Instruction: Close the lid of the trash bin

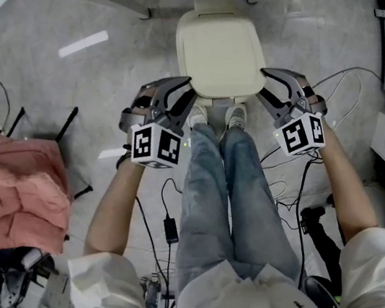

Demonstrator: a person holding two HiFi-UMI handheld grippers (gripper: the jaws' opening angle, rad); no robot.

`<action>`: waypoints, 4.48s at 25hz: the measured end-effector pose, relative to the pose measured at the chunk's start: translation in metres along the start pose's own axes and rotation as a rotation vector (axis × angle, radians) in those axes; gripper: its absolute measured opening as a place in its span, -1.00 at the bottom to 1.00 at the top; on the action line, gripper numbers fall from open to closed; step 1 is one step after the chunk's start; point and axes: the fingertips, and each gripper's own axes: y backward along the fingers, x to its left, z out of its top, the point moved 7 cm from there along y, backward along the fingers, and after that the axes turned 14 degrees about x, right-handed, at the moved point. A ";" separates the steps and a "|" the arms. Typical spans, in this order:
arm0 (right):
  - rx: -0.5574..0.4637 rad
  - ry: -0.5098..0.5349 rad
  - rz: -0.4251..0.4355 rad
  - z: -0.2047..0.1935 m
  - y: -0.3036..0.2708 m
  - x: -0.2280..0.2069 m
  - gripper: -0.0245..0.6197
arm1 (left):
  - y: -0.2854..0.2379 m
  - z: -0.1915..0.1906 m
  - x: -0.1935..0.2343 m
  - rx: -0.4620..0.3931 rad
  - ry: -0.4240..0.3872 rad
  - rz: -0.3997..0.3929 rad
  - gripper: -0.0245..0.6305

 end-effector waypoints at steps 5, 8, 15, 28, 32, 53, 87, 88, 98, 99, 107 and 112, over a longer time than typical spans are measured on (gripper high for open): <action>0.021 0.033 0.031 -0.005 -0.005 0.008 -0.25 | -0.006 -0.005 -0.006 0.025 -0.040 -0.046 -0.50; 0.031 0.038 0.054 -0.006 -0.008 0.011 -0.22 | -0.009 -0.008 -0.008 0.035 -0.045 -0.084 -0.49; 0.058 0.049 0.113 -0.009 -0.015 0.016 -0.16 | -0.016 -0.015 -0.008 0.024 0.016 -0.213 -0.47; 0.097 0.008 0.234 -0.015 -0.028 0.026 -0.11 | -0.031 -0.026 -0.016 0.042 0.093 -0.280 -0.48; 0.096 -0.041 0.259 -0.016 -0.033 0.027 -0.11 | -0.037 -0.029 -0.017 0.044 0.131 -0.297 -0.48; 0.058 -0.320 0.281 -0.014 -0.054 0.037 -0.61 | -0.060 -0.039 -0.026 0.107 0.259 -0.283 -0.61; 0.117 -0.355 0.233 -0.012 -0.067 0.042 -0.77 | -0.073 -0.026 -0.036 0.153 0.225 -0.207 -0.84; 0.118 -0.356 0.234 -0.012 -0.068 0.042 -0.77 | -0.074 -0.026 -0.036 0.155 0.226 -0.207 -0.84; 0.103 -0.373 0.237 -0.013 -0.069 0.043 -0.77 | -0.076 -0.027 -0.037 0.159 0.236 -0.210 -0.84; 0.102 -0.379 0.238 -0.013 -0.069 0.043 -0.77 | -0.076 -0.027 -0.038 0.159 0.237 -0.209 -0.84; 0.101 -0.390 0.236 -0.013 -0.069 0.043 -0.77 | -0.075 -0.028 -0.037 0.156 0.241 -0.206 -0.84; 0.101 -0.393 0.235 -0.014 -0.069 0.044 -0.77 | -0.076 -0.028 -0.038 0.155 0.242 -0.205 -0.84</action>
